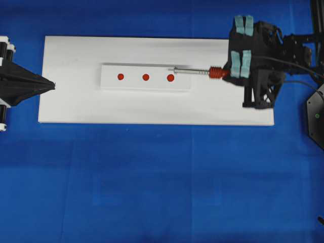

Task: Touch the tip of the soldering iron to the mark.
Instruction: 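Lift the iron and carry it back to the front of the table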

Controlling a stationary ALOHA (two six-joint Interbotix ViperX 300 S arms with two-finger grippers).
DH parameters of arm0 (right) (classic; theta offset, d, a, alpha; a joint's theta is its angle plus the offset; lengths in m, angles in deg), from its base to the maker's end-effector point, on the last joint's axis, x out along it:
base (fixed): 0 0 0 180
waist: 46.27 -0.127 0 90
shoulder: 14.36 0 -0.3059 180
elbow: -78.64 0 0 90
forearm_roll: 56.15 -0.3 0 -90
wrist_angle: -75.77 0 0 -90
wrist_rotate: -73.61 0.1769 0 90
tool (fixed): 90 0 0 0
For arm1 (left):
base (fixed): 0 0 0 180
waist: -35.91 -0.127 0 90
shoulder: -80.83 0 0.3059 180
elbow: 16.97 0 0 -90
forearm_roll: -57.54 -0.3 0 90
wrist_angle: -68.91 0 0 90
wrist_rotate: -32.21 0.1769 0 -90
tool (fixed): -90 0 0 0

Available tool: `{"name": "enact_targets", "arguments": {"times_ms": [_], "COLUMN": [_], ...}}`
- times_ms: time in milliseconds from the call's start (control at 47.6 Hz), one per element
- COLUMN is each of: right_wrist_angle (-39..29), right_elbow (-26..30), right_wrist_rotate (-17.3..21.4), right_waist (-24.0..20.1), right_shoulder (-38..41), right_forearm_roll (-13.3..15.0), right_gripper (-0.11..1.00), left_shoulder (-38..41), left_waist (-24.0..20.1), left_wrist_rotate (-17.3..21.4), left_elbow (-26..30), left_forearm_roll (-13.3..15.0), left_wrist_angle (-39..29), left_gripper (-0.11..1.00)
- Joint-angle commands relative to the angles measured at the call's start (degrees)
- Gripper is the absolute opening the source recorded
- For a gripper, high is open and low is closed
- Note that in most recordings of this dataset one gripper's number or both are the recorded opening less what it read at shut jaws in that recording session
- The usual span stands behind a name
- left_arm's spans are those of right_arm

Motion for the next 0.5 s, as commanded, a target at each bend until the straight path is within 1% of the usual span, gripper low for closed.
{"name": "enact_targets", "arguments": {"times_ms": [0,189,294,399,483], "right_wrist_angle": [0.4,1.2,1.8,2.3,2.4], "right_elbow": [0.3,0.1,0.2,0.6,1.1], "right_wrist_rotate": [1.9,7.8,11.9,16.0,19.9], "right_waist": [-2.9,-10.1,-14.6,-19.0,-22.2], "right_shoulder": [-1.4,-1.4,-1.0,-0.1,1.0], "right_forearm_roll": [0.4,1.8,3.1,4.9,7.5], "right_gripper": [0.06,0.06,0.06,0.06,0.06], "left_shoulder": [0.2,0.2,0.2,0.2,0.2], "left_waist": [-0.1,-0.1,-0.1,-0.1,-0.1], "left_wrist_rotate": [-0.1,-0.1,-0.1,-0.1,-0.1], "left_elbow": [1.0,1.0,1.0,1.0,1.0], "left_forearm_roll": [-0.2,-0.2,-0.2,-0.2,-0.2], "left_wrist_angle": [0.5,0.6,0.6,0.5,0.6], "left_gripper": [0.00,0.00,0.00,0.00,0.00]}}
